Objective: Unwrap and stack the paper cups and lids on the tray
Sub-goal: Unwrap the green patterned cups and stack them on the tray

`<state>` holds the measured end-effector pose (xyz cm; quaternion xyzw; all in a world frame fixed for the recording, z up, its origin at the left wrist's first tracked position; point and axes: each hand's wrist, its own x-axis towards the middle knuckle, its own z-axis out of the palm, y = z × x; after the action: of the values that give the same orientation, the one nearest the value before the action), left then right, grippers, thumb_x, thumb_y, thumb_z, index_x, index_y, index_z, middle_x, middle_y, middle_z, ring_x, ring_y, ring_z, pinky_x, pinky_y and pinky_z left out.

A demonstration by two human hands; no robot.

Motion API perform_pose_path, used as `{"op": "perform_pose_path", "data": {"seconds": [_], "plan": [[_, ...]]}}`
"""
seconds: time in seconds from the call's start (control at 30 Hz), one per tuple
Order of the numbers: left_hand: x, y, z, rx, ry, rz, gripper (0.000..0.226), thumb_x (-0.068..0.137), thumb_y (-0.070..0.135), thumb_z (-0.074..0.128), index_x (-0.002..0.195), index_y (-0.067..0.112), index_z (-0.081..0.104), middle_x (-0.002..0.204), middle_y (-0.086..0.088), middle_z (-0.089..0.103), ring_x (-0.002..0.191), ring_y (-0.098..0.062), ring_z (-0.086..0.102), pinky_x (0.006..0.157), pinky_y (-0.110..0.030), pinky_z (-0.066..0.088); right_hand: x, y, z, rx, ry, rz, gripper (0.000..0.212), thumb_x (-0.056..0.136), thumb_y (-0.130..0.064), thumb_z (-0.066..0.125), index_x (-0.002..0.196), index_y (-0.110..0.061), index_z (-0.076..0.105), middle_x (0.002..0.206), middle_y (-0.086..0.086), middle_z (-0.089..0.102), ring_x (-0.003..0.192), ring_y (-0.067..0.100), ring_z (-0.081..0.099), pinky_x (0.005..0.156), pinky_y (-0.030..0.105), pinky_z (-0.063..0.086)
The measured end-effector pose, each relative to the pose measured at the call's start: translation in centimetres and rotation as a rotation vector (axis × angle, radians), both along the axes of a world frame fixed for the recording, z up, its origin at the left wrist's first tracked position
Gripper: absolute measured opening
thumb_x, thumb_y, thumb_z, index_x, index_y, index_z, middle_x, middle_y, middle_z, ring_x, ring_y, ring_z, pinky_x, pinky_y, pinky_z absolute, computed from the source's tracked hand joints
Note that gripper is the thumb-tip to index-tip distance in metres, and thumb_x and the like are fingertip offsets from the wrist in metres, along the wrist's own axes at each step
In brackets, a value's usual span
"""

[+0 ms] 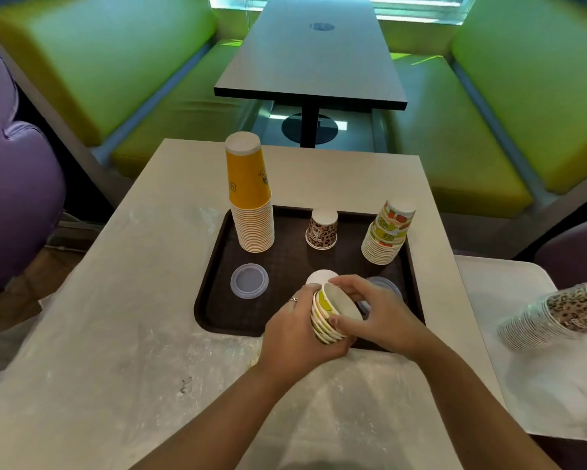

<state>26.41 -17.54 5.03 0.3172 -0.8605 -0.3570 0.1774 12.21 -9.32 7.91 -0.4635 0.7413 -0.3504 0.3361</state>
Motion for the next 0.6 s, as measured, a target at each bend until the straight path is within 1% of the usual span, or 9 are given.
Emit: {"op": "perform_pose_path", "data": {"seconds": [0.03,0.13,0.2,0.33,0.4,0.47,0.53,0.57,0.6], "plan": [[0.0,0.0,0.0,-0.001,-0.002,0.0,0.079,0.062,0.059,0.076,0.127,0.027,0.044,0.111,0.014,0.06,0.094,-0.004,0.059,0.076,-0.008,0.046,-0.2,0.0,0.2,0.026,0.02,0.039,0.056,0.076,-0.037,0.075,0.124,-0.037,0.046,0.105,-0.027,0.054,0.102,0.0,0.057,0.076,0.012,0.051],[-0.2,-0.1,0.1,-0.006,-0.028,0.003,0.079,0.061,0.053,0.079,0.126,0.026,0.044,0.11,0.012,0.06,0.093,-0.003,0.056,0.072,-0.004,0.038,-0.5,-0.4,0.1,0.081,0.095,0.104,0.068,0.071,-0.047,0.076,0.13,-0.033,0.046,0.115,-0.018,0.058,0.106,0.005,0.058,0.086,0.025,0.054],[-0.2,0.0,0.0,-0.011,-0.028,0.0,0.08,0.06,0.053,0.079,0.126,0.025,0.044,0.11,0.012,0.059,0.094,-0.003,0.057,0.074,-0.007,0.04,-0.5,-0.6,-0.1,0.083,0.113,0.097,0.066,0.07,-0.046,0.076,0.128,-0.034,0.046,0.116,-0.015,0.058,0.106,0.006,0.058,0.087,0.028,0.054],[-0.1,-0.2,0.1,-0.004,0.01,0.001,0.074,0.06,0.055,0.079,0.121,0.025,0.049,0.104,0.014,0.059,0.088,-0.001,0.056,0.069,-0.003,0.039,-0.9,-0.5,0.6,0.041,0.02,0.068,0.059,0.075,-0.033,0.076,0.126,-0.033,0.046,0.114,-0.013,0.057,0.105,0.008,0.059,0.084,0.027,0.056],[-0.1,-0.6,0.1,-0.014,0.022,0.011,0.07,0.06,0.056,0.077,0.117,0.025,0.05,0.101,0.014,0.059,0.087,-0.002,0.057,0.068,-0.009,0.044,-1.6,-0.3,1.3,-0.01,-0.072,0.028,0.053,0.08,-0.022,0.072,0.125,-0.035,0.046,0.114,-0.013,0.055,0.105,0.009,0.059,0.081,0.026,0.057],[0.0,-0.9,0.0,-0.023,0.024,0.016,0.068,0.06,0.057,0.077,0.115,0.026,0.05,0.1,0.014,0.058,0.086,-0.002,0.057,0.069,-0.015,0.049,-2.3,-0.2,1.9,-0.034,-0.098,0.079,0.055,0.083,-0.017,0.069,0.122,-0.045,0.044,0.118,-0.016,0.051,0.109,0.009,0.057,0.081,0.026,0.057],[0.0,-1.0,-0.1,-0.032,0.029,0.012,0.068,0.06,0.058,0.076,0.115,0.026,0.051,0.1,0.014,0.059,0.086,-0.002,0.057,0.069,-0.017,0.05,-2.6,0.0,2.6,0.003,0.003,0.203,0.063,0.08,-0.018,0.073,0.121,-0.054,0.04,0.127,-0.018,0.043,0.115,0.005,0.051,0.084,0.023,0.055],[-0.1,-0.9,-0.1,-0.036,0.029,0.007,0.068,0.06,0.059,0.075,0.114,0.026,0.051,0.1,0.014,0.059,0.086,-0.002,0.057,0.069,-0.017,0.05,-2.5,0.0,3.1,0.049,0.139,0.268,0.068,0.077,-0.02,0.076,0.122,-0.054,0.038,0.131,-0.02,0.036,0.118,0.002,0.046,0.087,0.02,0.052],[-0.1,-0.9,-0.2,-0.033,0.024,0.001,0.068,0.06,0.059,0.075,0.115,0.026,0.051,0.1,0.014,0.059,0.086,-0.002,0.057,0.07,-0.016,0.05,-2.3,0.0,3.5,0.079,0.331,0.322,0.073,0.075,-0.021,0.077,0.127,-0.051,0.035,0.136,-0.021,0.03,0.122,0.0,0.039,0.092,0.018,0.048]]}}
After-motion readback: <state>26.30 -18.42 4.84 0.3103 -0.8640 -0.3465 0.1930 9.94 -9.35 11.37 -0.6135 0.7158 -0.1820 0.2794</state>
